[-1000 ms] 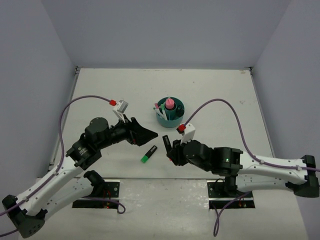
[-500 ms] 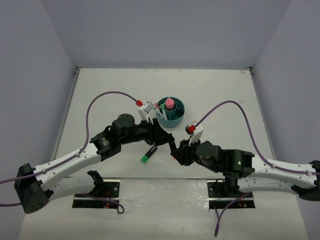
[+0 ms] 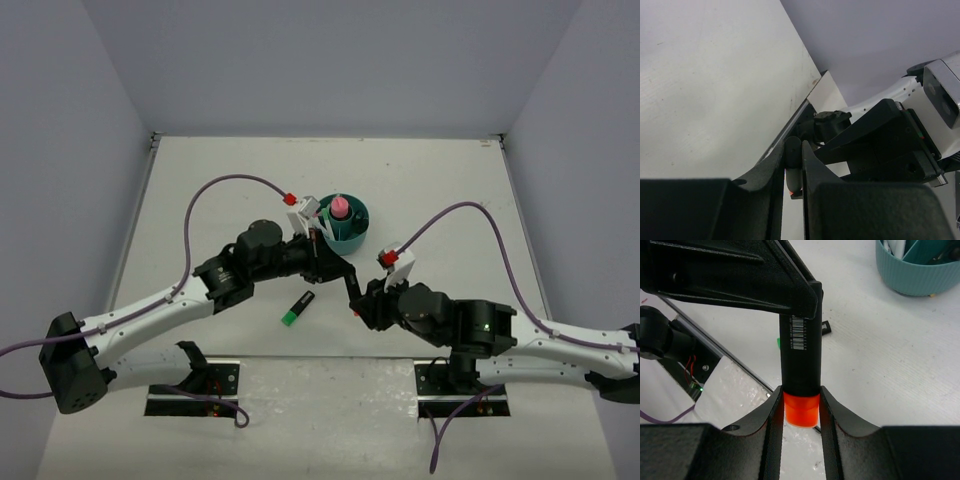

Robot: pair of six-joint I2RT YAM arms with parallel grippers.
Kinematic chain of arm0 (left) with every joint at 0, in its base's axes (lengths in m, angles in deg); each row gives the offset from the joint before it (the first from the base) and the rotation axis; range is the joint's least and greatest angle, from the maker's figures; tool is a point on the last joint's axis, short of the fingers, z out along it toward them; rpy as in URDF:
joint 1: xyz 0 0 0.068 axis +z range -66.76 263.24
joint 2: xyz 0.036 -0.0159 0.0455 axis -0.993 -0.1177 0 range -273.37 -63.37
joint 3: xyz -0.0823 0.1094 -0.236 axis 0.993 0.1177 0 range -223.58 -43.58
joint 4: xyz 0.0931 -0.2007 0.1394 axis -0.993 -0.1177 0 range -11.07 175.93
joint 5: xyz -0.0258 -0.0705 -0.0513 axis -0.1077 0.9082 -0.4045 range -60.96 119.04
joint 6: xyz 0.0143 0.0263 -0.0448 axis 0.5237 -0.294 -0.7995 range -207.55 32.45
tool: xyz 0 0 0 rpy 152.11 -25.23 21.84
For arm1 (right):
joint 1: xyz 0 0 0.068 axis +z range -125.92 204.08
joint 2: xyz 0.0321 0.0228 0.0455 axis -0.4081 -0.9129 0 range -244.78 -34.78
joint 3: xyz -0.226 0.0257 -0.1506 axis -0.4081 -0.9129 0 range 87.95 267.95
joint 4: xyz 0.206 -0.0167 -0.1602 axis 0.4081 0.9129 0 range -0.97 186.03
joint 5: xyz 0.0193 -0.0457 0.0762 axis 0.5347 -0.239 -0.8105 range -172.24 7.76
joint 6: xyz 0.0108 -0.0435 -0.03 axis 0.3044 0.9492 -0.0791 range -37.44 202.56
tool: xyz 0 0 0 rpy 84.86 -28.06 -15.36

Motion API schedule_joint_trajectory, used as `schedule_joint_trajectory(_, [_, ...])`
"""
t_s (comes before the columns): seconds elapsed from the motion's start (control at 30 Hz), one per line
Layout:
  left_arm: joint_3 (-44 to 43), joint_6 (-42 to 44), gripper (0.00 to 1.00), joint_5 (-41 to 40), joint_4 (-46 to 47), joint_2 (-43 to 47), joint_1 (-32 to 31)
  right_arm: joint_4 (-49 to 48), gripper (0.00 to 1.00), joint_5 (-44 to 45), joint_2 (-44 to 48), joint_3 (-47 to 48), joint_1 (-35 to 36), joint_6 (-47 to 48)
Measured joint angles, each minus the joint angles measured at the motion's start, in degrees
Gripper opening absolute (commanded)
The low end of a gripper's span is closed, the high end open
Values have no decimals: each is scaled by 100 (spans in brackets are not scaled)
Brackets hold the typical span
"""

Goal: Sort the stationery into containers
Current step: Place the pen in the storage box.

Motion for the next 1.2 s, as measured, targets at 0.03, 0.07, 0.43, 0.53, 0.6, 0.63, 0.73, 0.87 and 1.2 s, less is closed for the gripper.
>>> schedule_joint_trajectory(0.03, [-44, 23, 0, 0, 28, -59, -24, 55, 99, 32, 47, 0, 0, -8])
schedule_joint_trajectory(0.07, [-121, 76, 0, -11, -4, -120, -52, 113, 99, 97, 98, 0, 2, -115])
schedule_joint_trajectory(0.43, [-3209, 1183, 0, -2614, -1264, -2106, -198, 2980, 99, 1560, 481, 848, 26, -2514])
schedule_joint_trajectory(0.53, [-4265, 1454, 0, -3564, -1507, -2939, -195, 3540, 99, 1648, 576, 988, 26, -2896])
schedule_joint_trajectory(0.6, [-4879, 1639, 0, -4110, -1755, -3458, -187, 3743, 99, 1666, 620, 999, 26, -3030])
schedule_joint_trajectory(0.63, [-5184, 1710, 0, -4309, -1837, -3728, -169, 3805, 99, 1666, 637, 999, 26, -3068])
schedule_joint_trajectory(0.73, [-6039, 1860, 0, -4718, -2122, -4522, -72, 3884, 99, 1661, 679, 997, 26, -3122])
schedule_joint_trajectory(0.87, [-6641, 2006, 0, -4992, -2226, -5297, 168, 3863, 99, 1658, 692, 961, 26, -3121])
schedule_joint_trajectory(1.2, [-6565, 2208, 0, -5483, -2083, -5773, 438, 3598, 99, 1545, 759, 776, 26, -3077])
